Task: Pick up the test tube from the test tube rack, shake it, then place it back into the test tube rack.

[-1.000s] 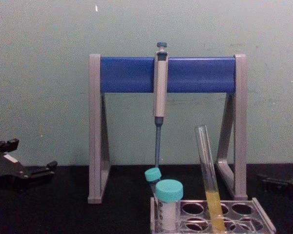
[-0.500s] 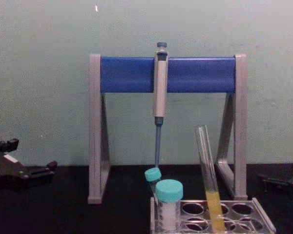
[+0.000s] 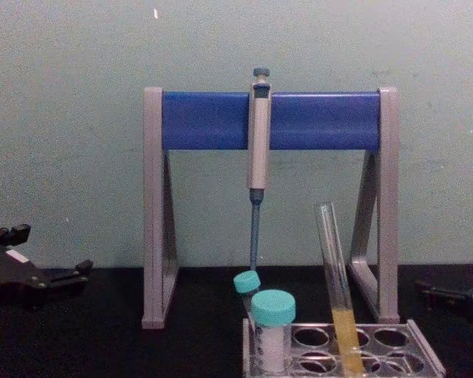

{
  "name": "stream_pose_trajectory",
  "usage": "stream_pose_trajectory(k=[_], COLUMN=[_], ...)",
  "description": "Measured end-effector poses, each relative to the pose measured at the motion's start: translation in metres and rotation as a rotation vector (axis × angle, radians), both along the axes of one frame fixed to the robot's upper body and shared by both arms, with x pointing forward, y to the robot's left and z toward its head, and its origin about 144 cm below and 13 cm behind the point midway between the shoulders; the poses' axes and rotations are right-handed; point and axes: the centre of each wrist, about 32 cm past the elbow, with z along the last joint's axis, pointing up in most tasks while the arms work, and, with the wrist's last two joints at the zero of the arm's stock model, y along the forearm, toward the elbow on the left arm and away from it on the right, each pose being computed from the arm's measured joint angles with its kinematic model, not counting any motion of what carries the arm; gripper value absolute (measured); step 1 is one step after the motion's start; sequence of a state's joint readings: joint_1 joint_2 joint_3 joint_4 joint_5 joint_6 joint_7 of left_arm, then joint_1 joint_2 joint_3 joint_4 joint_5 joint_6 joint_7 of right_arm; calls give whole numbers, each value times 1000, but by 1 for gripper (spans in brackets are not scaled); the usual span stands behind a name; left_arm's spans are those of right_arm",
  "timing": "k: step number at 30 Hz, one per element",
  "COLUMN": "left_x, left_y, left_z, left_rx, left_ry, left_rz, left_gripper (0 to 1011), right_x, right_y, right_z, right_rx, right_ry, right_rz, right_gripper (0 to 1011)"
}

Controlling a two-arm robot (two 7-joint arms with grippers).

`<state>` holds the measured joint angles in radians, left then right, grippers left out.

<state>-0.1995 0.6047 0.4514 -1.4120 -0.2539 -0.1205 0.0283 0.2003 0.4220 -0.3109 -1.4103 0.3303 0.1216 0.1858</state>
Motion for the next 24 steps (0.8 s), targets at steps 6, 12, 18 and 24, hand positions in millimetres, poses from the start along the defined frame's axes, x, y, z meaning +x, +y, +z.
stream_pose_trajectory(k=[6, 12, 18, 24], left_x=[0, 0, 0, 0], left_y=[0, 0, 0, 0], left_z=[0, 0, 0, 0], left_rx=[0, 0, 0, 0], left_ry=[0, 0, 0, 0], left_rz=[0, 0, 0, 0], left_gripper=[1001, 1001, 1001, 1001], right_x=[0, 0, 0, 0], right_y=[0, 0, 0, 0], right_z=[0, 0, 0, 0], right_rx=[0, 0, 0, 0], right_ry=[0, 0, 0, 0], right_rz=[0, 0, 0, 0], right_gripper=[1000, 1000, 1000, 1000])
